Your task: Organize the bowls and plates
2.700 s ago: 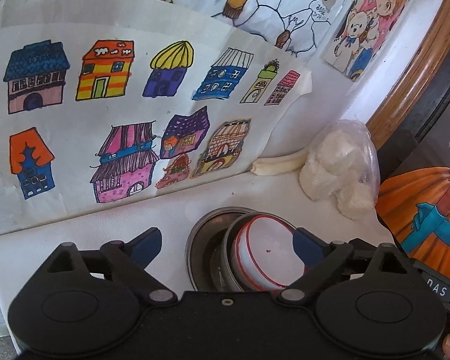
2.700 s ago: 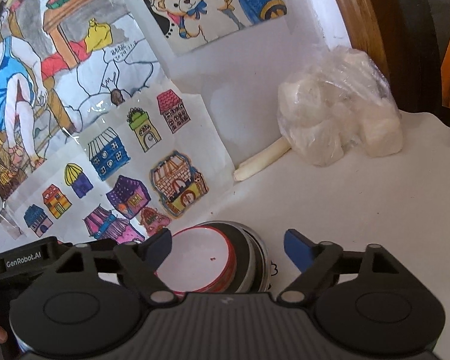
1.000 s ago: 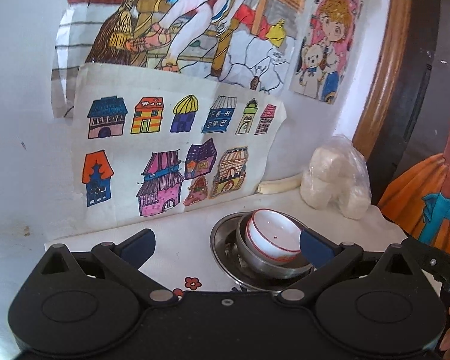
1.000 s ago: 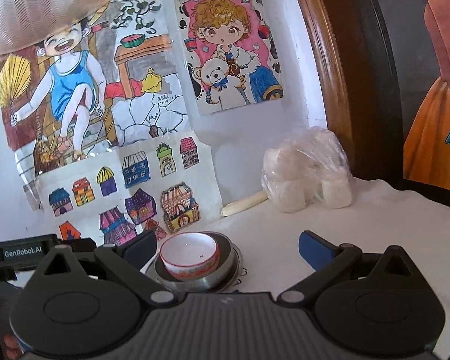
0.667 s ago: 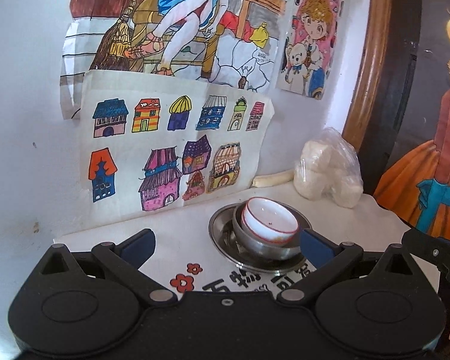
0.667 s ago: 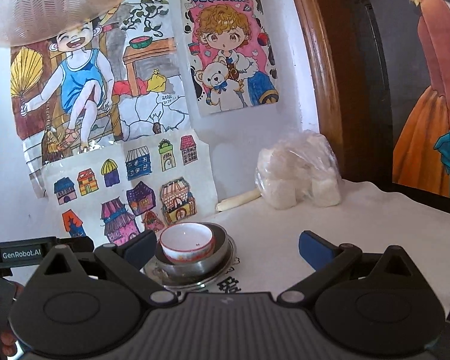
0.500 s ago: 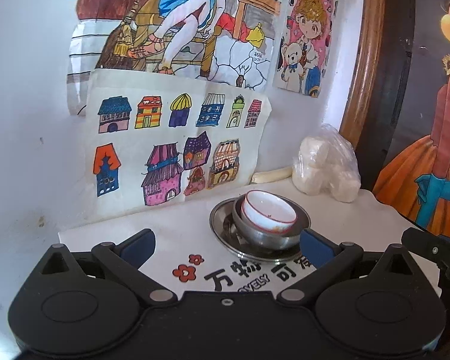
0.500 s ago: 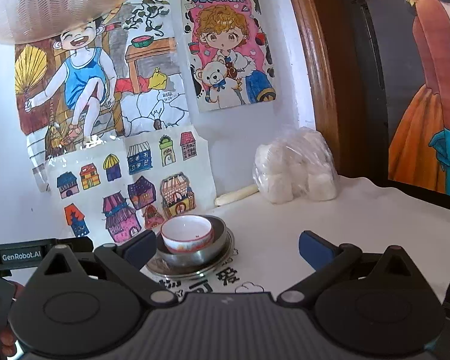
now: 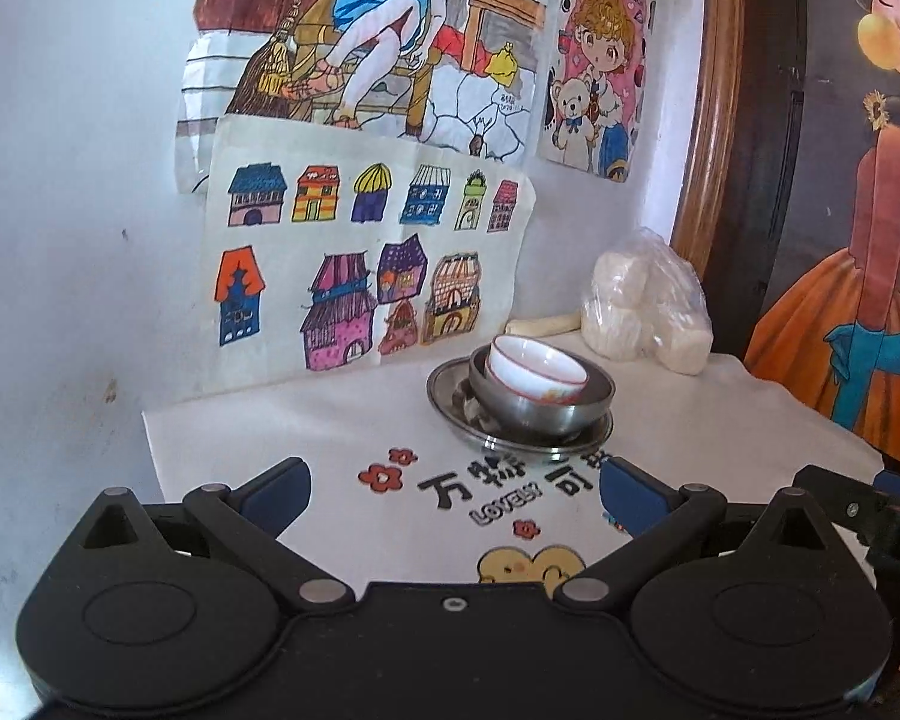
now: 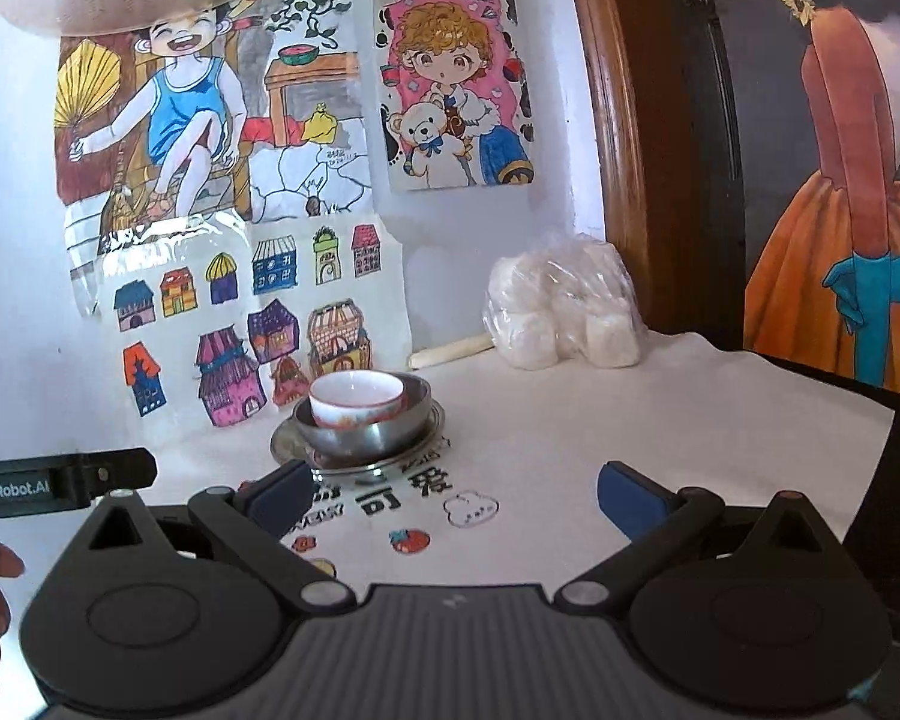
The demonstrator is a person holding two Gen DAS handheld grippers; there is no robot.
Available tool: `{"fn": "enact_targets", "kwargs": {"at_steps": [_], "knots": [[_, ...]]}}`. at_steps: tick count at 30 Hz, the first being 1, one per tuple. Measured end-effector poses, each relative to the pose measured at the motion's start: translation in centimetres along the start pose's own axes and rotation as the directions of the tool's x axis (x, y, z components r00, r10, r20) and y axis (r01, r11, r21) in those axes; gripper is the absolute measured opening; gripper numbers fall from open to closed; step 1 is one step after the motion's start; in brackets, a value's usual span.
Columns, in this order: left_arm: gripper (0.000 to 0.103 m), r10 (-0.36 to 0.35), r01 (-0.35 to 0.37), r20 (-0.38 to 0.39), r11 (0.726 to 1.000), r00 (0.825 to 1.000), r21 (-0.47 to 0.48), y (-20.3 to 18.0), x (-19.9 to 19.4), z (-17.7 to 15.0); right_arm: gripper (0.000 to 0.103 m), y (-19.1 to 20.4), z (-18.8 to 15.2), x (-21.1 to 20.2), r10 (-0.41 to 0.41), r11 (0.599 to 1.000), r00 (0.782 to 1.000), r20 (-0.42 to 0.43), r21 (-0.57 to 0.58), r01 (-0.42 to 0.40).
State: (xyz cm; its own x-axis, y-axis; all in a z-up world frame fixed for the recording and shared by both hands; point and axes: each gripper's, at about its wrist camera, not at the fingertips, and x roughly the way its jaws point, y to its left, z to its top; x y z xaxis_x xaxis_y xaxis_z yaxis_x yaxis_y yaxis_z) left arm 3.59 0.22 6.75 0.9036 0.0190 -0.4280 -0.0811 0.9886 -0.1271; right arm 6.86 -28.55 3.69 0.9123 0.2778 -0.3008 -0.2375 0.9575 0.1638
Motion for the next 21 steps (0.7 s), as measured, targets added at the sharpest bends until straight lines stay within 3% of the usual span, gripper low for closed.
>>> {"fn": "enact_targets", "kwargs": {"at_steps": [6, 21], "knots": [[0.102, 0.016, -0.017, 0.019, 1.0, 1.0, 0.016, 0.0, -0.7, -1.7, 0.103, -0.6, -1.4, -0.7, -0.009, 0.999, 1.0, -0.009, 0.054, 0.009], [0.102, 0.036, -0.036, 0.0, 0.999, 0.999, 0.03, -0.5, -1.2, -5.4, 0.103, -1.0, -4.5, -2.2, -0.073, 0.995, 0.997, -0.007, 0.064, 0.074]]}}
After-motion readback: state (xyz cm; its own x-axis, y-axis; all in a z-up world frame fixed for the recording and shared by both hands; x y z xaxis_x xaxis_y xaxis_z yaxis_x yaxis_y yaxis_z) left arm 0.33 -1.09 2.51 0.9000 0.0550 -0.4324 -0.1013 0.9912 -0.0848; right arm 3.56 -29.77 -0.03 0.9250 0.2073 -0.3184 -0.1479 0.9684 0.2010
